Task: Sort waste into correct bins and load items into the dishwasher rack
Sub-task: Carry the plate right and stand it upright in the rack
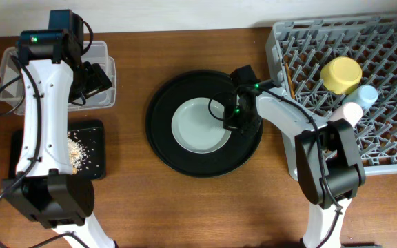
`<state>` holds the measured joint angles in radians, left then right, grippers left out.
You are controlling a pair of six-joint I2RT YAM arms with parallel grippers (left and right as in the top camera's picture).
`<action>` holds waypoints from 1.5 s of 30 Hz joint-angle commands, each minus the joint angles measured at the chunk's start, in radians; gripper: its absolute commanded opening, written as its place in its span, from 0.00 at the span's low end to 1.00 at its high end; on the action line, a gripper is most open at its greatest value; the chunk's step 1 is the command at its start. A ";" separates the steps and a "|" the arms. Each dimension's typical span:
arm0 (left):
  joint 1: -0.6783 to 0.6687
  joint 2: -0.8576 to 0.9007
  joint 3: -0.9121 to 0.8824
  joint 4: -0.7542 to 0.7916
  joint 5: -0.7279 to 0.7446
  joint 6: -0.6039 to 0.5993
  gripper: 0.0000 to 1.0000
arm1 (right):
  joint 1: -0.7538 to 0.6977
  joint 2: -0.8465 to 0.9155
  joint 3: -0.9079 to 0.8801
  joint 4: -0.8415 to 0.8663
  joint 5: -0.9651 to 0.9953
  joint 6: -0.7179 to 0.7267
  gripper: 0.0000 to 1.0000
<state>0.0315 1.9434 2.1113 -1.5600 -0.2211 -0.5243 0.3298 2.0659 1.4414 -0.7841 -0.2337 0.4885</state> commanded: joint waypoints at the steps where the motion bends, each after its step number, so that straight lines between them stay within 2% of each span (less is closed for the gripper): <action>1: 0.002 0.003 0.003 -0.001 -0.004 -0.006 0.99 | 0.002 0.006 0.005 -0.002 -0.010 0.030 0.04; 7: 0.002 0.003 0.003 -0.001 -0.004 -0.006 0.99 | -0.052 -0.042 0.080 -0.100 -0.013 0.020 0.04; 13: 0.002 0.003 0.003 -0.001 -0.004 -0.006 0.99 | -0.192 -0.180 0.249 -0.269 0.075 -0.043 0.04; 15: 0.002 0.003 0.003 -0.001 -0.004 -0.006 0.99 | -0.240 -0.228 0.322 -0.315 0.133 -0.101 0.04; 19: 0.002 0.003 0.003 -0.001 -0.004 -0.006 0.99 | -0.292 -0.272 0.434 -0.388 0.409 -0.117 0.04; 24: 0.002 0.003 0.003 -0.001 -0.004 -0.006 0.99 | -0.297 -0.272 0.447 -0.354 0.729 -0.114 0.04; 31: 0.002 0.003 0.003 -0.001 -0.004 -0.006 0.99 | -0.298 -0.197 0.442 -0.241 1.035 -0.114 0.04; 40: 0.002 0.003 0.003 -0.001 -0.004 -0.006 0.99 | -0.277 -0.042 0.442 -0.158 1.047 -0.114 0.04; 45: 0.002 0.003 0.003 -0.001 -0.004 -0.006 0.99 | -0.241 -0.019 0.442 -0.122 1.051 -0.115 0.04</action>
<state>0.0315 1.9434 2.1113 -1.5600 -0.2214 -0.5247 0.0624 2.0430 1.8801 -0.9257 0.7723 0.3653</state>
